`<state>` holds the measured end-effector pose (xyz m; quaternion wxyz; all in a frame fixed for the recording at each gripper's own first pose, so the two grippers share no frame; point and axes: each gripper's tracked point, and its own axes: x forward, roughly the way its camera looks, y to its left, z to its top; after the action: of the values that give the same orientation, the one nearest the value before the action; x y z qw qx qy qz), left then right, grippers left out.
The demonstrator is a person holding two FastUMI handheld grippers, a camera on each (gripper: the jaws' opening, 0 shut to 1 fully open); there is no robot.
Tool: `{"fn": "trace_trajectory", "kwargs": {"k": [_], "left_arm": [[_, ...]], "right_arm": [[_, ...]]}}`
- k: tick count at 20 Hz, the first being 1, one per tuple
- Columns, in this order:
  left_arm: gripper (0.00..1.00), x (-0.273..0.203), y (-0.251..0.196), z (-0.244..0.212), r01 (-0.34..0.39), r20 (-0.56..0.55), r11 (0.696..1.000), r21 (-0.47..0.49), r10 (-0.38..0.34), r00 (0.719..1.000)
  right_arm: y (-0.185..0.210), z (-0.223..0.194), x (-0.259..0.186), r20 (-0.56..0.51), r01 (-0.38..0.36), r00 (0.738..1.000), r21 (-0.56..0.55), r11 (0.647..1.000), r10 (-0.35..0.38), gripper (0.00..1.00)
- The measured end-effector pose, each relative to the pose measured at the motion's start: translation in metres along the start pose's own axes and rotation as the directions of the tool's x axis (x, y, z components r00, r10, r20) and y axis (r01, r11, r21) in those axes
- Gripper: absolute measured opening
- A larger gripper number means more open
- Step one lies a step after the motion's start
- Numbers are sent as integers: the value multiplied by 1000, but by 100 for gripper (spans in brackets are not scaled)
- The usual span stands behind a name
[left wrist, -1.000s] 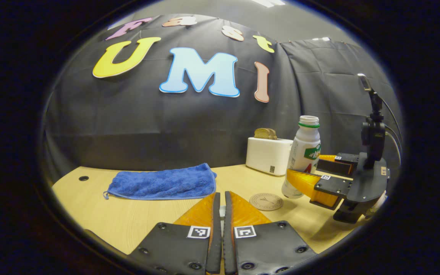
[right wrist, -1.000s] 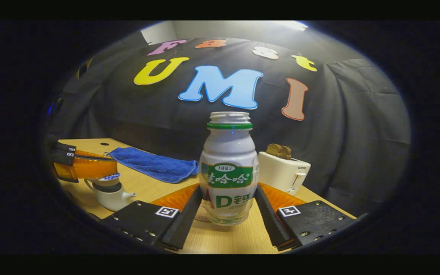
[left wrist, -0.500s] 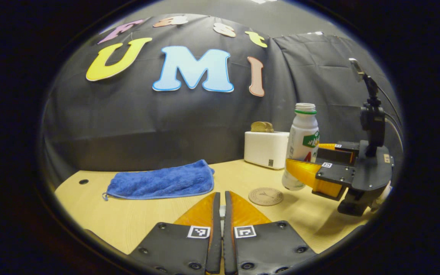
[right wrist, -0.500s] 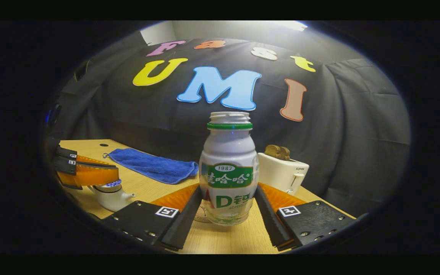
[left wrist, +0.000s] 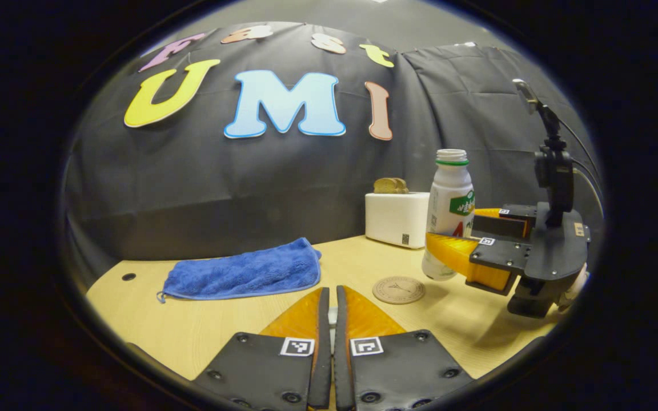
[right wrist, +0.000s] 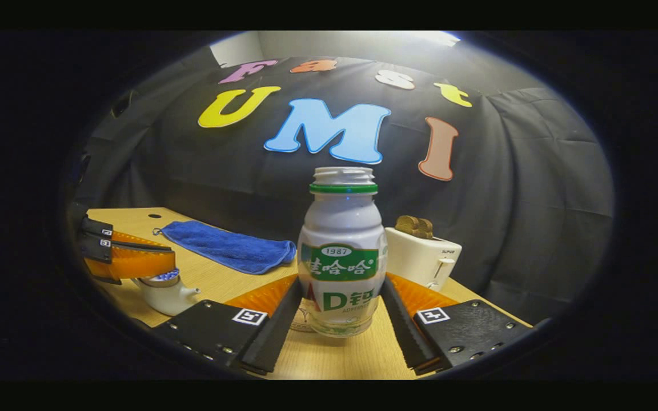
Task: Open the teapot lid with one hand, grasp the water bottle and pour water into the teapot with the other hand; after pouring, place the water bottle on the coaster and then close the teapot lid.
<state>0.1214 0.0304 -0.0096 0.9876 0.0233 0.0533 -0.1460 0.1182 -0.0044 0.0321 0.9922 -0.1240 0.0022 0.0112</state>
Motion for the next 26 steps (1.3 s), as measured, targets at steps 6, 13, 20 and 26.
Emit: {"fn": "trace_trajectory", "kwargs": {"k": [6, 13, 20, 26], "left_arm": [[11, 1, 0, -3, -6, -11, 1000, 8, 6, 1000], [20, -2, 1, 6, -8, 14, 1000, 8, 8, 1000], [20, -6, 14, 13, -47, 39, 999, -3, 47, 998], [27, -7, 29, 13, -80, 43, 996, -27, 81, 996]], "right_arm": [[1, -2, 1, -5, -7, 1000, 1, 1000, 7, 80], [5, -4, 0, -6, -20, 1000, 14, 1000, 21, 80], [13, 0, 4, 2, -54, 999, 77, 996, 54, 80], [23, -14, 29, -60, -111, 990, 198, 974, 125, 80]]}}
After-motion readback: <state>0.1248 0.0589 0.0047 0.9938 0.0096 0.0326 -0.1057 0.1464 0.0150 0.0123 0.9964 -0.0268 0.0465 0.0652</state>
